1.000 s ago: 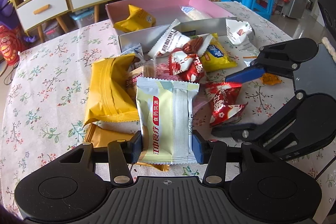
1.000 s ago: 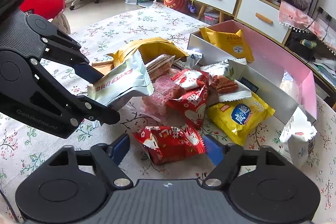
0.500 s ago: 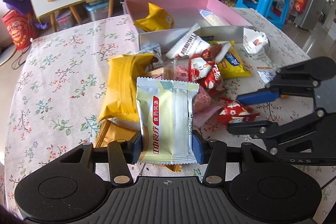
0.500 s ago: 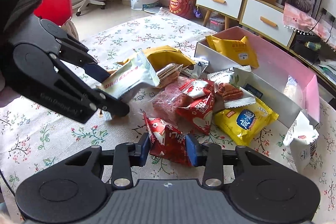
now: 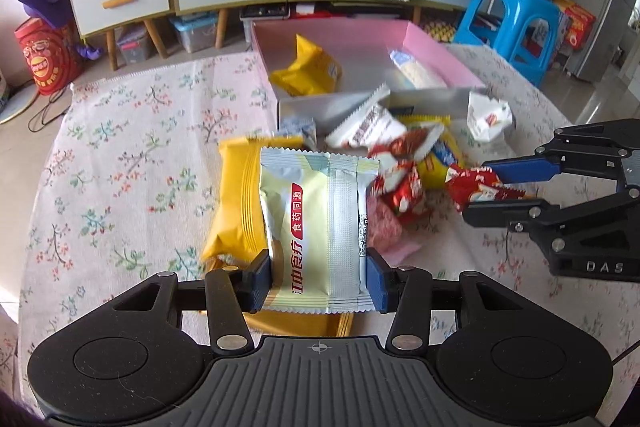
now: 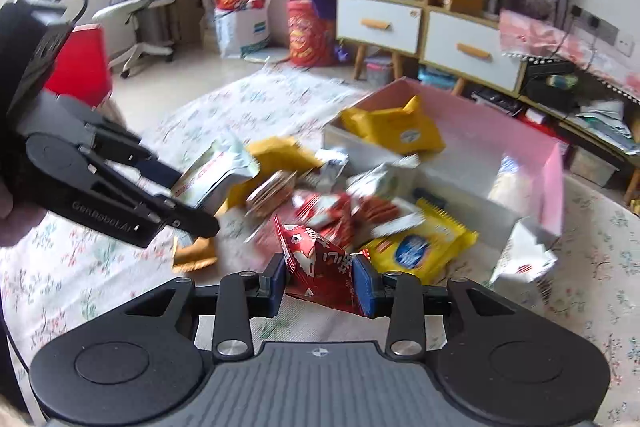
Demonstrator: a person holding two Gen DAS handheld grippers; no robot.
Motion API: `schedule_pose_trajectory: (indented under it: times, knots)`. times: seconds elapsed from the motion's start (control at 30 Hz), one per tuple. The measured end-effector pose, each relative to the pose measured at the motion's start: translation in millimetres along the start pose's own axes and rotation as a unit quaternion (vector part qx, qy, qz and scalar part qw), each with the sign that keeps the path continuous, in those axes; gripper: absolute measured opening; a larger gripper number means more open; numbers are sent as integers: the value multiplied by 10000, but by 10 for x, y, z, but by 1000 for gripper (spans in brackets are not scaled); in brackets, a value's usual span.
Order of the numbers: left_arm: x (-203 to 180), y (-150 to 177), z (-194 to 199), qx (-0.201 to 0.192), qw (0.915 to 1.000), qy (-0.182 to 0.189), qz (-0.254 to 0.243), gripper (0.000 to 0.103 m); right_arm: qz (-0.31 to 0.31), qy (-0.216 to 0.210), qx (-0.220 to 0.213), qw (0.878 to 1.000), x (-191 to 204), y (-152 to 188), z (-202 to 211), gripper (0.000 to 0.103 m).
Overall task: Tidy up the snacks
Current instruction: 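Carry the white-and-green packet with the left tool while the right tool carries the red packet to the box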
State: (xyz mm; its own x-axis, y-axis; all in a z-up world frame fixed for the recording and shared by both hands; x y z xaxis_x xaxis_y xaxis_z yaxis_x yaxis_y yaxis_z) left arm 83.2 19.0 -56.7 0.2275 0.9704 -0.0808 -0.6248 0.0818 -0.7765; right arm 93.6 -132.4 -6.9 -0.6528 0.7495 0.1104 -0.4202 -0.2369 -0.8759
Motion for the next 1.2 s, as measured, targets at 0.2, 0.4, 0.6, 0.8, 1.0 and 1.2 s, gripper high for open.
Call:
schedule_pose_trajectory:
  times: [0.2,0.4,0.6,0.8,1.0,1.2]
  knots:
    - [-45,-231,-35,-215,9997,-36,68,45,-337,354,-268,9984,-288,-188,-9,25]
    - [-121,-443,-154,-354,9991,-35,218,45,-885,751,-439,9923,-640,-309,-110,25]
    - [-189,-669,-337,-482,9979,-23,443,45,-1578,1084,-607,9796,-943,-380,-244,25]
    - [-279,-920,-583,-596,9978,-35,282,45,-2545,1167,-827,9564,-1165,-419,-363,26]
    - [-376,-1113,-913,-577,9981,64,206,45,-3173,1287,-867,9356,-1325,-323,-477,26]
    - [-444,-1117,-1220,-467,9988,79,108,45,-3731,1386,-856,9134,-1511,-184,-519,27]
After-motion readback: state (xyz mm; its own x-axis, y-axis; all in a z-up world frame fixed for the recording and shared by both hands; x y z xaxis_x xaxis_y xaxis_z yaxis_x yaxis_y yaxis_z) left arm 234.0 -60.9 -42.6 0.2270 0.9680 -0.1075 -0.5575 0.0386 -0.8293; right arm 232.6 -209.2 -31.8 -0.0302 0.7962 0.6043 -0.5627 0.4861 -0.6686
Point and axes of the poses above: each gripper's, at about its wrist camera, not at the fingertips, and z roughly against the way its jaws point, x to its left, y to its underside, the point moved 6 cm from there along -z, roughly the way its jaws point, and after that the axes turned 13 degrees about -x, right-handed, at the moved point
